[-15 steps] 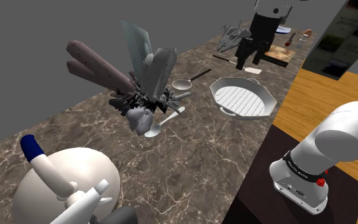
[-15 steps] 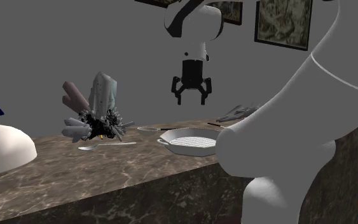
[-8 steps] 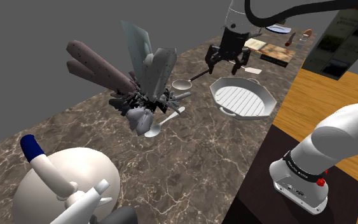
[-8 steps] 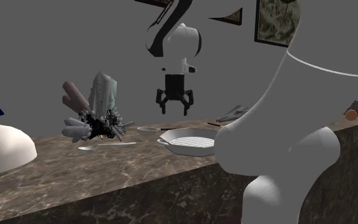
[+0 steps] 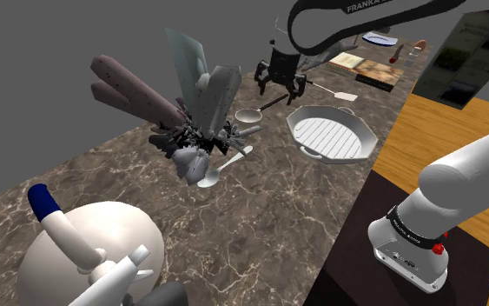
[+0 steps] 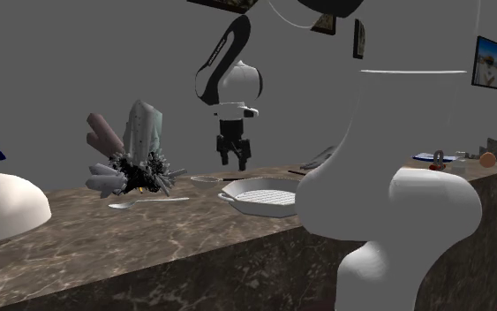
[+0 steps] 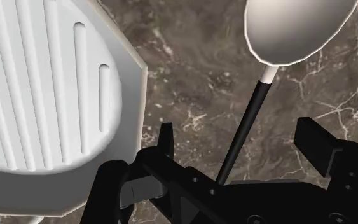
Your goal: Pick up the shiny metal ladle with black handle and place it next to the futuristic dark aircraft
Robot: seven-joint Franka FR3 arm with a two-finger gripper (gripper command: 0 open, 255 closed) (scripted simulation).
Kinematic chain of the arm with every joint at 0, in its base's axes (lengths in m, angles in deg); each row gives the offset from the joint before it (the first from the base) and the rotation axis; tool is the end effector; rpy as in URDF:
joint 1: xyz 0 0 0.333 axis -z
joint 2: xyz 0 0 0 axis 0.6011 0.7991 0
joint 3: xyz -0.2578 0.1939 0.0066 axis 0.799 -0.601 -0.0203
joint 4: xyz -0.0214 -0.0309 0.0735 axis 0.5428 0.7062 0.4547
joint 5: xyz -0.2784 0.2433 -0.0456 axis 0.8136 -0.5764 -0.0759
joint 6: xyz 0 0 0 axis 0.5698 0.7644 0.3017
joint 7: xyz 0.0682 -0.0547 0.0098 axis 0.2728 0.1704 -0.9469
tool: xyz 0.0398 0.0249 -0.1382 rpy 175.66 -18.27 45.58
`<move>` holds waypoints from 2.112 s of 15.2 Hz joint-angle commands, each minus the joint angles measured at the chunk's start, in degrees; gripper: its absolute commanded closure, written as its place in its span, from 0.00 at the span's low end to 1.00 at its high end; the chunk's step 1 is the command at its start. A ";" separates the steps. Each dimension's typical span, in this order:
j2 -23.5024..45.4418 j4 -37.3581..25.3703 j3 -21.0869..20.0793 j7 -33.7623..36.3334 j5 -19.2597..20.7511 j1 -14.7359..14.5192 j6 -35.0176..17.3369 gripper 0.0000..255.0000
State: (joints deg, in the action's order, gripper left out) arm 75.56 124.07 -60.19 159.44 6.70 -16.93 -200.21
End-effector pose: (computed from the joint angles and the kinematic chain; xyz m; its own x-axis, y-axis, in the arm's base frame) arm 0.4660 0.1201 0.4385 0.4102 -0.9065 0.0999 -0.9061 -0.4176 -0.0683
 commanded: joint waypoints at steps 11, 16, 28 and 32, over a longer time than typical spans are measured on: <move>10.81 -1.33 -3.21 18.54 9.32 3.56 -7.87 0.00; 10.81 -1.33 -3.20 18.54 9.32 3.55 -7.87 0.00; 10.81 -1.33 -3.21 18.54 9.32 3.56 -7.87 1.00; 9.16 -3.02 -2.99 17.25 7.84 3.53 -4.93 1.00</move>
State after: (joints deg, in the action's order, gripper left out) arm 85.09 121.57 -63.24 177.02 14.89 -13.39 -205.95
